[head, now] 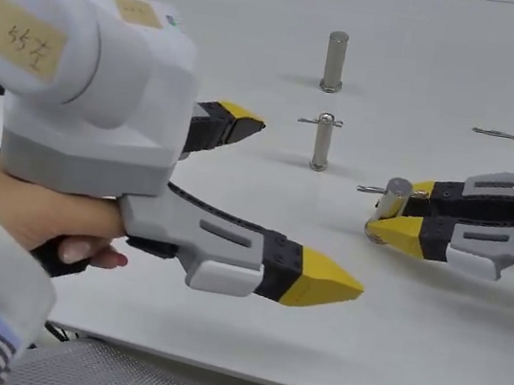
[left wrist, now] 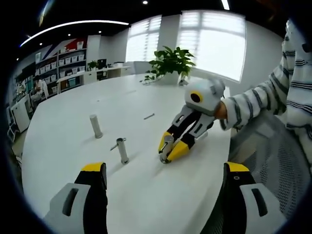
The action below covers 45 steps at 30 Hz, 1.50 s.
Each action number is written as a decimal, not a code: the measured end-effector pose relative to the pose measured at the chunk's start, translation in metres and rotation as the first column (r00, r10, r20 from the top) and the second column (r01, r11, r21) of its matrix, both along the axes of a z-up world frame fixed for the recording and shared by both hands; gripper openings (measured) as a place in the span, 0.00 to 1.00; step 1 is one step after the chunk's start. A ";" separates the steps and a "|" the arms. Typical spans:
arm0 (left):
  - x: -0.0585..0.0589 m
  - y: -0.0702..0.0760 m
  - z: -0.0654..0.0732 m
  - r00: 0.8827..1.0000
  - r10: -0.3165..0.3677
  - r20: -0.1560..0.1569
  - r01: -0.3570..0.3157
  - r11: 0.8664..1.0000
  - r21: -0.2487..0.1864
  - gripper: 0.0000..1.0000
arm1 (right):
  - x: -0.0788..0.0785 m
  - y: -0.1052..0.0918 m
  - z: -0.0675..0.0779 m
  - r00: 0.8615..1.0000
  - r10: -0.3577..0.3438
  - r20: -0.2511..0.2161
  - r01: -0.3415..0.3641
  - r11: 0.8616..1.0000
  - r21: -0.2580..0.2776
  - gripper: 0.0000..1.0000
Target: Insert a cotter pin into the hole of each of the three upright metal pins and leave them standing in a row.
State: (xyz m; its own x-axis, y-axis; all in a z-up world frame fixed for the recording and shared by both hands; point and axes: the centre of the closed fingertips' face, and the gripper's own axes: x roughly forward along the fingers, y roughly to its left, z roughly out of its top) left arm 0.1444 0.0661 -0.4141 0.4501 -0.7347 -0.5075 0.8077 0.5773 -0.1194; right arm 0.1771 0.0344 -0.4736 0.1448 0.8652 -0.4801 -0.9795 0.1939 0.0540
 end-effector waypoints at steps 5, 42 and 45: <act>0.003 0.008 -0.004 1.000 0.025 -0.005 -0.025 0.999 0.026 0.99 | 0.000 0.002 0.002 1.000 0.008 0.027 -0.007 1.000 -0.023 0.08; 0.009 0.030 -0.005 0.999 0.045 -0.006 -0.045 0.999 0.023 0.99 | 0.069 -0.030 -0.003 0.985 -0.173 0.015 0.172 0.985 0.019 0.08; 0.010 0.031 -0.006 0.999 0.047 -0.008 -0.047 0.999 0.022 0.99 | 0.068 -0.030 -0.003 0.984 -0.179 0.017 0.179 0.984 0.027 0.08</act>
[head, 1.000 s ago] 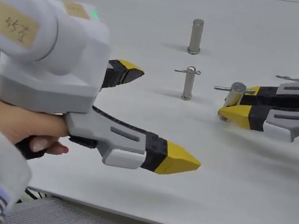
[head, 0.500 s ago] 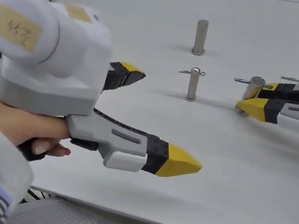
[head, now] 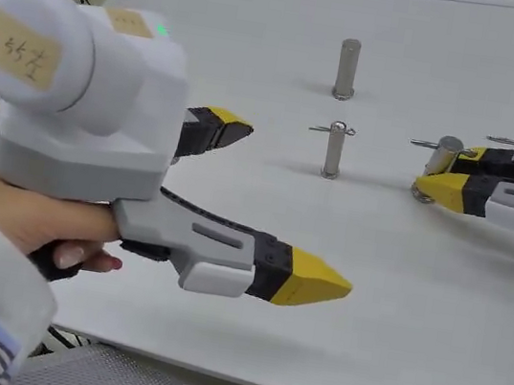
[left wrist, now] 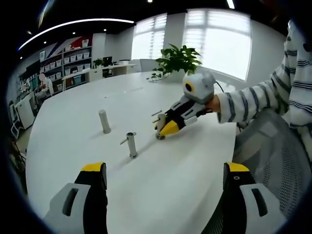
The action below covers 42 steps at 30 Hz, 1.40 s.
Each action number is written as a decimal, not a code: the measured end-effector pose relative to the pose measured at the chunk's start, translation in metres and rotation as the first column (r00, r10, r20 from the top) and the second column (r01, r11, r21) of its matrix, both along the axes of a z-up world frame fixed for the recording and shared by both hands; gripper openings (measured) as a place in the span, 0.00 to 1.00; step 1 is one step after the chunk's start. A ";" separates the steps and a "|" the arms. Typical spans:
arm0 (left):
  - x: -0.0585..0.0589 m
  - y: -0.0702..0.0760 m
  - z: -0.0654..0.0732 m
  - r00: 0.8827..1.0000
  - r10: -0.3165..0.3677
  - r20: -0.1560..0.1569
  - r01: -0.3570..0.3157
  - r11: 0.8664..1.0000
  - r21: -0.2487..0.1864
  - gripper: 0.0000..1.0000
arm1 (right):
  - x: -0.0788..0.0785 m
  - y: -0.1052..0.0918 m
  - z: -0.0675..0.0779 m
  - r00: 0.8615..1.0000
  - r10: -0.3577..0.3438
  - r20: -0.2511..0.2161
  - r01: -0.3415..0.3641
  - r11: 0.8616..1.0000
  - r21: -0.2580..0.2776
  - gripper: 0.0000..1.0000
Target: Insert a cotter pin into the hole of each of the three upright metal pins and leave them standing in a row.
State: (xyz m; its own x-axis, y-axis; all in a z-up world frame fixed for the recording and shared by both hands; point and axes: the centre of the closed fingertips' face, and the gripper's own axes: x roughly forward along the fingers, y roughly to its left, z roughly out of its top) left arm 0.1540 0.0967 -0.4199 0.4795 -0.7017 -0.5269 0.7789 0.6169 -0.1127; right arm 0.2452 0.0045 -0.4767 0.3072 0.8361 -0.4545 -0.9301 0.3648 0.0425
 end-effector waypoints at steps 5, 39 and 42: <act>-0.001 0.001 -0.003 1.000 -0.004 -0.005 0.004 1.000 0.008 0.99 | -0.001 0.000 0.001 1.000 -0.017 0.009 0.017 1.000 0.010 0.08; -0.004 0.002 0.036 0.997 -0.003 0.083 0.009 0.997 -0.075 0.99 | -0.061 -0.035 0.091 0.981 -0.192 -0.023 0.192 0.981 0.026 0.60; -0.004 0.004 0.040 0.996 -0.008 0.086 0.014 0.997 -0.077 0.99 | -0.068 -0.044 0.098 0.971 -0.239 -0.032 0.240 0.970 0.034 0.63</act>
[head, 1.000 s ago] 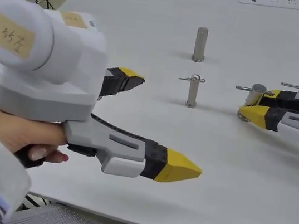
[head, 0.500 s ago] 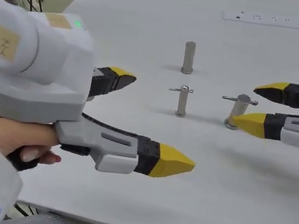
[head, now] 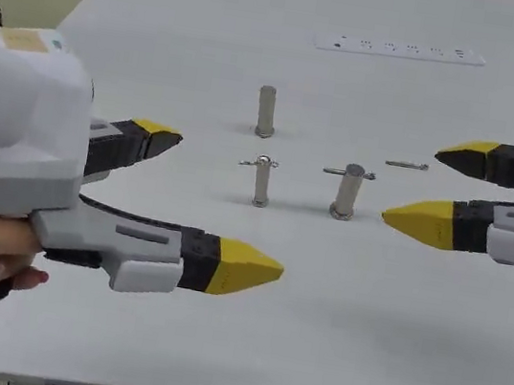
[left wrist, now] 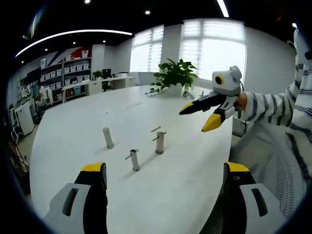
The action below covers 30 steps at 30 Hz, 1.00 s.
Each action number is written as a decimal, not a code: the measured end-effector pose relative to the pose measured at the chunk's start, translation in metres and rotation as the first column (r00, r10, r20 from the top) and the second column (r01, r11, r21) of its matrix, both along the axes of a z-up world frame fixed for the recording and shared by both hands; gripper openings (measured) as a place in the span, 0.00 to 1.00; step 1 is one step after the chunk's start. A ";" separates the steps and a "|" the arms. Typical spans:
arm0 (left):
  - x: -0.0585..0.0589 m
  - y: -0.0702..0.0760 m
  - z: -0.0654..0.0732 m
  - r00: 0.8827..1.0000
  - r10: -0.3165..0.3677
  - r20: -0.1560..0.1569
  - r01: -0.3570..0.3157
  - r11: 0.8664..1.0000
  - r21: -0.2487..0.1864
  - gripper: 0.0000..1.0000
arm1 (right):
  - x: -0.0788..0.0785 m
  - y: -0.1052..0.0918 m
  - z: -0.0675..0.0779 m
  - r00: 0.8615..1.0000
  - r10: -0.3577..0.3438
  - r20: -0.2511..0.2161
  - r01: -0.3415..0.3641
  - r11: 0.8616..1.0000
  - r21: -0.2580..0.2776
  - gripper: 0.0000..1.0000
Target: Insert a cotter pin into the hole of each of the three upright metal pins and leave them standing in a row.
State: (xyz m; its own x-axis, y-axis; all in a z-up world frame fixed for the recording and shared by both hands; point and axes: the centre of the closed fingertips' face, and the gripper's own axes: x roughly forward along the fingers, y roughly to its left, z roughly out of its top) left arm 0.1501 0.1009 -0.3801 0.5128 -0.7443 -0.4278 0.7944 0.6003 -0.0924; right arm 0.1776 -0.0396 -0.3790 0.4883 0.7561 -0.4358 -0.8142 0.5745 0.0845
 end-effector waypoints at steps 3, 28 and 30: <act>0.000 0.003 0.002 1.000 0.002 -0.003 -0.002 1.000 0.002 0.99 | -0.008 -0.010 0.003 0.998 -0.060 -0.034 0.061 0.998 0.017 0.65; 0.023 0.009 0.017 0.999 0.025 -0.021 -0.024 0.999 0.043 0.99 | -0.014 -0.065 0.025 0.943 -0.331 -0.034 0.332 0.943 0.028 0.79; 0.029 0.010 0.016 0.999 0.027 -0.022 -0.026 0.998 0.048 0.99 | -0.014 -0.071 0.023 0.934 -0.354 -0.046 0.355 0.934 0.031 0.80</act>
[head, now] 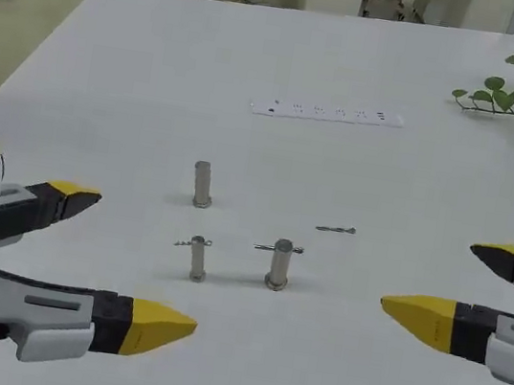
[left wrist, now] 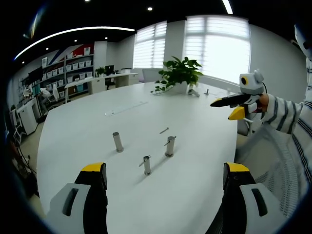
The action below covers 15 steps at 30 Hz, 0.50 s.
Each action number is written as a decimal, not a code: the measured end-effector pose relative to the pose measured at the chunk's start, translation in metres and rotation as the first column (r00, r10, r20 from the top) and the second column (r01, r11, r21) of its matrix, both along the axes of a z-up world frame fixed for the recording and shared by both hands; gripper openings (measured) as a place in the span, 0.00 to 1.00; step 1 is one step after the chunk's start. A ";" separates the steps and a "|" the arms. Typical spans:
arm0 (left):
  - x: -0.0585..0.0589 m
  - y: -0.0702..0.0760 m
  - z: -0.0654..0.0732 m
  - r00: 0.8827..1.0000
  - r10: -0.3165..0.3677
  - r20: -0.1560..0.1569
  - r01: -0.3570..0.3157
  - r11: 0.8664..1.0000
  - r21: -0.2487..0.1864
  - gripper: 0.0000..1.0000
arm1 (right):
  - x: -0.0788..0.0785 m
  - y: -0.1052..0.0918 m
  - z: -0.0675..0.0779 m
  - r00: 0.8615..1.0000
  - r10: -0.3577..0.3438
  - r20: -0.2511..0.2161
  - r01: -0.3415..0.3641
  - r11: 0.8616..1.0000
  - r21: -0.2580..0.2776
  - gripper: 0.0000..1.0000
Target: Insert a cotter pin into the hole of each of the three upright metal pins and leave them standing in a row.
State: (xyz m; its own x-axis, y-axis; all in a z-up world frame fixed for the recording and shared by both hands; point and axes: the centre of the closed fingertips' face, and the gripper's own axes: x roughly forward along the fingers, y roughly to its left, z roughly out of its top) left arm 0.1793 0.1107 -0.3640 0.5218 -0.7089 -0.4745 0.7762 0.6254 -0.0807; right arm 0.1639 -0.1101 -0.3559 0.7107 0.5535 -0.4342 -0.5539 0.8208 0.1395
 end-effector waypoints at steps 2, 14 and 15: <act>0.006 -0.001 -0.001 1.000 -0.001 0.005 0.001 1.000 0.005 0.99 | -0.002 -0.005 -0.001 1.000 -0.015 -0.009 0.015 1.000 0.005 0.80; 0.040 -0.001 -0.005 0.999 0.044 -0.005 -0.044 0.999 -0.006 0.99 | -0.012 -0.035 -0.003 0.991 -0.128 -0.044 0.129 0.992 0.016 0.81; 0.044 0.000 -0.004 0.999 0.049 -0.003 -0.049 0.999 -0.009 0.99 | -0.013 -0.036 -0.003 0.990 -0.133 -0.045 0.134 0.991 0.018 0.81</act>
